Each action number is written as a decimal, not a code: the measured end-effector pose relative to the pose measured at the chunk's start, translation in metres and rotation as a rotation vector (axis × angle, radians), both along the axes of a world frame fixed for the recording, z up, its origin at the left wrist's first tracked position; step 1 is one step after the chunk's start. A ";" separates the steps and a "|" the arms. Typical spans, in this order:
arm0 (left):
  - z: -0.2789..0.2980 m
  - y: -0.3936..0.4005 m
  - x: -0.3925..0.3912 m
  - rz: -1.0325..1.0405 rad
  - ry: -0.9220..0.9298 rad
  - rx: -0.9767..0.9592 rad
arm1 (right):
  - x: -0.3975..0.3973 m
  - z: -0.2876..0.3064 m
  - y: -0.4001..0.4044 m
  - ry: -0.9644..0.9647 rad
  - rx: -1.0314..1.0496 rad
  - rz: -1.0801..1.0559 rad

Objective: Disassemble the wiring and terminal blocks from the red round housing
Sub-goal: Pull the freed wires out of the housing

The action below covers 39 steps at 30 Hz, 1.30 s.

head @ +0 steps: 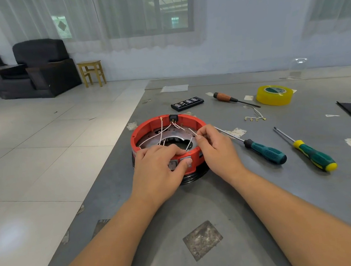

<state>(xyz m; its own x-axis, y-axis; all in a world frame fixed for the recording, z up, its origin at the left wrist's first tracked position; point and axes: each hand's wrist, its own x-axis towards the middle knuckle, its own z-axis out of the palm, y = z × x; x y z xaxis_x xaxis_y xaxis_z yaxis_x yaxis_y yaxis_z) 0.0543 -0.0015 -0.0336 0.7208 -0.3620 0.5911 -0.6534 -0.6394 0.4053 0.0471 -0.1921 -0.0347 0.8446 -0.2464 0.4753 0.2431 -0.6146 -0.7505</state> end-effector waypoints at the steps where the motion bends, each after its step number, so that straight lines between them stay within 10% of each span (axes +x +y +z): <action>1: -0.001 -0.001 0.000 0.010 -0.010 -0.028 | 0.000 0.000 0.000 -0.002 -0.001 -0.003; 10: -0.002 0.005 0.002 -0.052 -0.011 -0.002 | -0.005 0.003 0.003 0.010 -0.025 -0.024; 20: 0.010 0.043 0.022 -0.173 0.068 -0.051 | -0.014 0.007 0.030 -0.266 -0.572 -0.041; 39: 0.015 0.020 0.001 -0.048 0.106 -0.407 | -0.014 0.018 0.028 -0.302 -0.268 0.134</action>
